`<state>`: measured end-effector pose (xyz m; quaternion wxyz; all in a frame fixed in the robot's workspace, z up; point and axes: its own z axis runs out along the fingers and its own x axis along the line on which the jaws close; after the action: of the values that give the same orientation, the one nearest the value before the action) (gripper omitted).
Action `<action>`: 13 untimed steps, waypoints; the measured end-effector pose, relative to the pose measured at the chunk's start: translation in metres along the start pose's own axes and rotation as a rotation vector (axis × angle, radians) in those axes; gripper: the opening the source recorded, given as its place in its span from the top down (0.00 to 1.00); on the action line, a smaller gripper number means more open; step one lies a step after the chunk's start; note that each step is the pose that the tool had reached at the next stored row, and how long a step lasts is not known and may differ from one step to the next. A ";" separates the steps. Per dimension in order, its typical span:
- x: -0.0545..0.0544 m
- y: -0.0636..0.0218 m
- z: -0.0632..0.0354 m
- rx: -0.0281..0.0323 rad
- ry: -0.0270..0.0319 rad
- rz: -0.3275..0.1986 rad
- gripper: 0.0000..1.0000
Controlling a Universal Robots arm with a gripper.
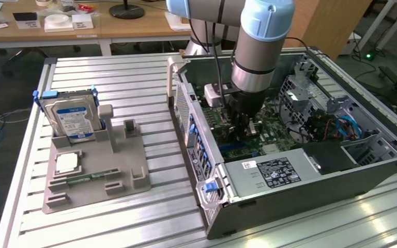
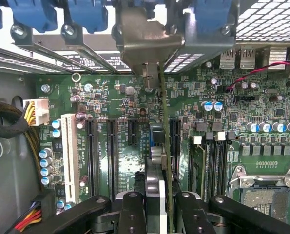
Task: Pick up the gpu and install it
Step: 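Insert the gpu into the slot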
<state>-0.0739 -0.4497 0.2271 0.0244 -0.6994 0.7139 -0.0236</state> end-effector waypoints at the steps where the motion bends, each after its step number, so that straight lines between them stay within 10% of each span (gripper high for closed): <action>1: 0.000 0.0000 0.0000 0.0000 0.0000 0.000 0.72; 13: 0.000 0.0000 0.0002 -0.0001 0.0006 0.008 0.72</action>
<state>-0.0739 -0.4497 0.2269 0.0243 -0.6964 0.7168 -0.0237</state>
